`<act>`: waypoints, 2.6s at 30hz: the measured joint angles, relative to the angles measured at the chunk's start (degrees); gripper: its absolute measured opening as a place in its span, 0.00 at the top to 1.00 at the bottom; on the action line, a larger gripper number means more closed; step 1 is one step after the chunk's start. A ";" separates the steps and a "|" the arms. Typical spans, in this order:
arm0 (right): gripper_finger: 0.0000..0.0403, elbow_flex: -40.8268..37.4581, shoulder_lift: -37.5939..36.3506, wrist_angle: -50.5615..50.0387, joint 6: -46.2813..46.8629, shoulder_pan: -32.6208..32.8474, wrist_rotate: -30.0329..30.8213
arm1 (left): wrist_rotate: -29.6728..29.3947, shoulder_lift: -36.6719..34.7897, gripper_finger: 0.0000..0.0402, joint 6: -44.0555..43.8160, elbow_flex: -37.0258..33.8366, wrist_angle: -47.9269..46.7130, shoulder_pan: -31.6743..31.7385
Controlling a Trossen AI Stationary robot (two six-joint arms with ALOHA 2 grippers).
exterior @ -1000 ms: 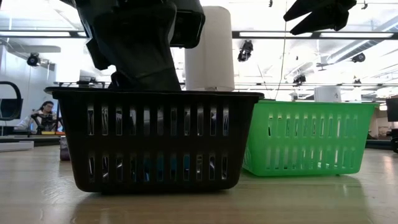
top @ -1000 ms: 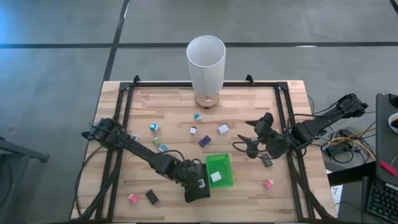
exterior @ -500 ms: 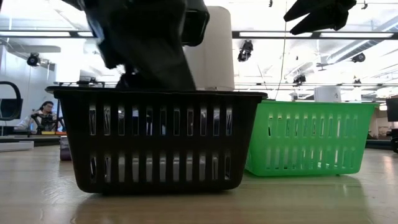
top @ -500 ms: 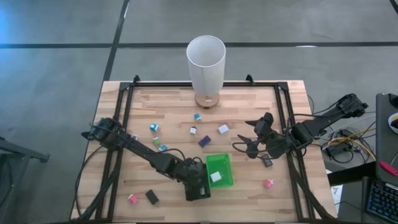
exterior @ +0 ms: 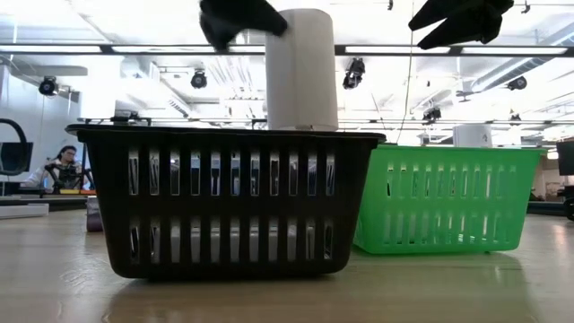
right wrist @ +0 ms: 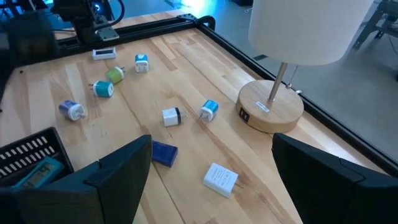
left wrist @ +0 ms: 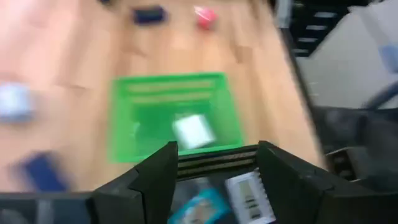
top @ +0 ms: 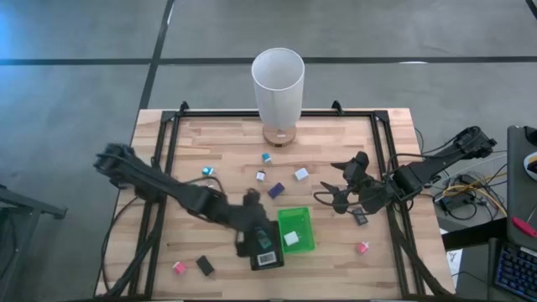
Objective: Pick & Place Office items
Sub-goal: Put the white charger adapter into the green bin
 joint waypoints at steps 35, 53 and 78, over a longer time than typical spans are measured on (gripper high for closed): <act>0.19 -2.56 -0.02 0.43 3.04 -2.32 4.31 | -20.25 -35.00 0.44 11.74 -54.33 68.89 -0.46; 0.19 -2.67 -0.02 1.87 3.02 -2.27 3.76 | -24.82 -35.10 0.44 9.90 -54.26 70.19 -0.27; 0.19 -2.89 -0.02 1.83 3.43 -2.25 2.47 | -37.62 -36.20 0.44 4.53 -54.24 69.10 -0.10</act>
